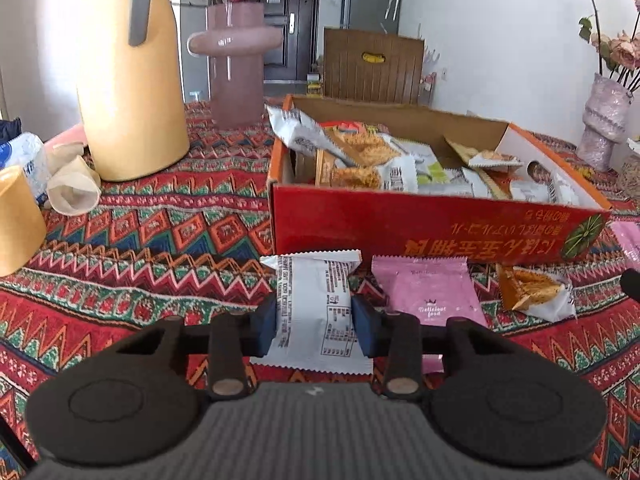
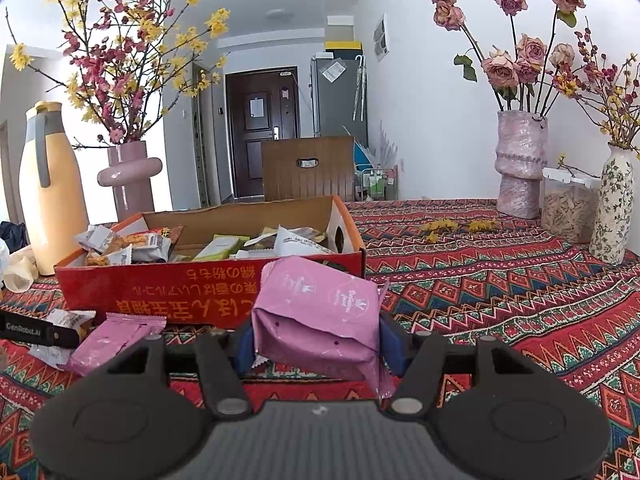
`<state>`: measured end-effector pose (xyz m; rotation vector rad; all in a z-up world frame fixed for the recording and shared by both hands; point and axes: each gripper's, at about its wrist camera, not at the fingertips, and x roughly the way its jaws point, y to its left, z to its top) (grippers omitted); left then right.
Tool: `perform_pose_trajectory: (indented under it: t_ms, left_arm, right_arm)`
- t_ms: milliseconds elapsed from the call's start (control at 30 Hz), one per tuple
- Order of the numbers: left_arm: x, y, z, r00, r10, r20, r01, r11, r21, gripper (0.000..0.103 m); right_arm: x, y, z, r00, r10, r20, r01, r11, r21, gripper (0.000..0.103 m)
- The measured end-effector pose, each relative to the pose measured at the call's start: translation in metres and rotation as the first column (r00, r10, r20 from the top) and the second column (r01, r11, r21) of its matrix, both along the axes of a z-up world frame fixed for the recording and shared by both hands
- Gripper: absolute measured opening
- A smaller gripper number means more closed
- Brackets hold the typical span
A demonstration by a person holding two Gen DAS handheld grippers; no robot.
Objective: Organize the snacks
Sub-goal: 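Carry both held packets over the open box with both grippers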
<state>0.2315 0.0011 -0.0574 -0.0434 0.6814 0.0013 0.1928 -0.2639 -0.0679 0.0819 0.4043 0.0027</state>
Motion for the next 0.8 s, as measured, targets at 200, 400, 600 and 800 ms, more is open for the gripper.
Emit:
perform_pose_trajectory:
  t_ms: [200,400,600,800]
  left_arm:
    - [-0.013,0.004,0.020,0.998,0.009,0.069,-0.007,1.000,-0.018,0.040]
    - [-0.016,0.000,0.044,0.991,-0.002,0.134,0.004,1.000,-0.012,0.040]
    - [-0.012,-0.010,0.061,0.986,-0.013,0.169,0.013,1.000,0.000,0.040]
    - [0.002,-0.021,0.072,0.982,-0.028,0.188,0.027,1.000,0.007,0.040]
  right_arm:
    - [-0.002,-0.001,0.002,1.000,0.001,0.012,-0.001,1.000,0.005,0.060]
    - [-0.006,0.000,0.016,0.998,0.020,0.052,-0.020,1.000,0.002,0.060]
    - [-0.001,0.005,0.038,0.994,0.045,0.103,-0.043,0.999,-0.015,0.060]
    - [0.016,0.011,0.054,0.989,0.076,0.126,-0.073,0.997,-0.028,0.060]
